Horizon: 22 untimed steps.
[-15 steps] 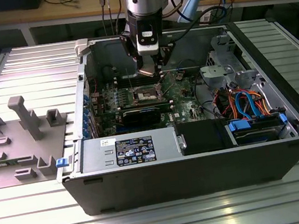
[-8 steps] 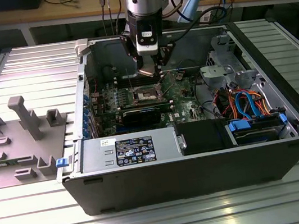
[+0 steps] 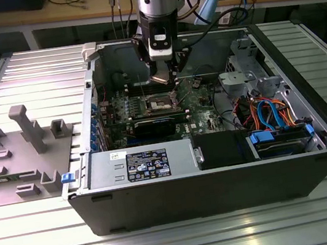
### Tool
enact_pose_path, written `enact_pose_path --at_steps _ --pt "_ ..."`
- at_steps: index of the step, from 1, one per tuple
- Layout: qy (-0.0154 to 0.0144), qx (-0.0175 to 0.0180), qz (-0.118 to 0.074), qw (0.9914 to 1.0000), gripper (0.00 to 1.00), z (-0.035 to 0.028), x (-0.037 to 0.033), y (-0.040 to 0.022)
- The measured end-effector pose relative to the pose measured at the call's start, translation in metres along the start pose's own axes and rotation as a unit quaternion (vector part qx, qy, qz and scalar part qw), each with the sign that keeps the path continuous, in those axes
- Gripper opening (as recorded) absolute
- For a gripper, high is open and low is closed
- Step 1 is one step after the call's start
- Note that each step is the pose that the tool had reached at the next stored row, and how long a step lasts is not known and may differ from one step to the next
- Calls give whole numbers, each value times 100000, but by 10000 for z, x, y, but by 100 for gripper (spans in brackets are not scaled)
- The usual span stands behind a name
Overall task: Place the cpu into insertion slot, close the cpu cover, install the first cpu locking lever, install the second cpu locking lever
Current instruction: 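Place the cpu into insertion slot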
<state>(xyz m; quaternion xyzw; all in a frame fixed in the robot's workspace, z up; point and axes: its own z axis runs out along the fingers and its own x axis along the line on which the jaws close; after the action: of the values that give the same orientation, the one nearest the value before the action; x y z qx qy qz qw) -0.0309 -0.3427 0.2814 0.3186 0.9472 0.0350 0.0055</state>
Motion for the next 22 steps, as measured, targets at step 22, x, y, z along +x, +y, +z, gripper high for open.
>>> enact_pose_path --at_steps 22 --pt "-94 -17 1343 99991 55 4 0 0"
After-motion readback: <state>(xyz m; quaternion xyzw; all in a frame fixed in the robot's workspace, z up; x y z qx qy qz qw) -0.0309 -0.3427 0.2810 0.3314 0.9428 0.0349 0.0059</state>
